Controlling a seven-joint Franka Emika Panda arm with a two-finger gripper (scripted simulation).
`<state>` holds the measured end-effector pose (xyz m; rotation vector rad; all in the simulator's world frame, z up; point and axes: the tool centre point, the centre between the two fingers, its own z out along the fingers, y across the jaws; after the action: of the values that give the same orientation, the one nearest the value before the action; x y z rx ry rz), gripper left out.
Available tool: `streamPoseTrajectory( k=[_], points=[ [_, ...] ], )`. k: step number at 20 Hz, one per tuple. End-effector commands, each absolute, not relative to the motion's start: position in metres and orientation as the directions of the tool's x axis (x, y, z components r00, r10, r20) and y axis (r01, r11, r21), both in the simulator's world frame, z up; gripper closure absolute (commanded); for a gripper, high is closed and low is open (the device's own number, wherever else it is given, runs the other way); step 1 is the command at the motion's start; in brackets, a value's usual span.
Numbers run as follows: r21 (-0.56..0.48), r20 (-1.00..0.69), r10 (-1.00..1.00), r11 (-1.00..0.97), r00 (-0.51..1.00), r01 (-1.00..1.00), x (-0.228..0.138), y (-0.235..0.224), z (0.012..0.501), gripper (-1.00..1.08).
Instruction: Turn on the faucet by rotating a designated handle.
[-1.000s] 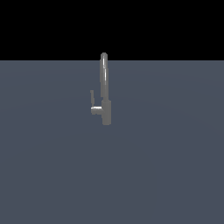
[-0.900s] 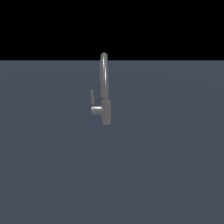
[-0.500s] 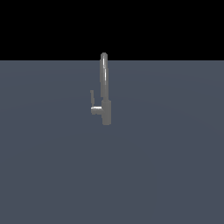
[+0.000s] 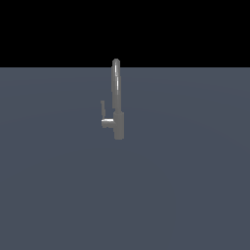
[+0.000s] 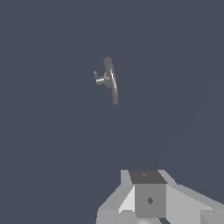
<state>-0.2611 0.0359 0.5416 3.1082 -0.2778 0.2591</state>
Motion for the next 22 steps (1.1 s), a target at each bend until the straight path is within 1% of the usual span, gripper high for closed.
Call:
streamPoseTrajectory(
  k=[1, 7, 12, 17, 22],
  points=[
    [-0.007, 0.221, -0.231, -0.972, 0.948, -0.235, -0.262, 0.045, 0.558, 1.08],
    [-0.020, 0.351, -0.356, -0.928, 0.866, -0.373, -0.261, 0.075, 0.593, 1.08],
    [-0.034, 0.446, -0.437, -0.881, 0.781, -0.473, -0.255, 0.105, 0.612, 1.08],
    [-0.050, 0.527, -0.497, -0.828, 0.689, -0.559, -0.243, 0.138, 0.621, 1.08],
    [-0.064, 0.593, -0.540, -0.771, 0.597, -0.634, -0.222, 0.172, 0.618, 1.08]
  ],
)
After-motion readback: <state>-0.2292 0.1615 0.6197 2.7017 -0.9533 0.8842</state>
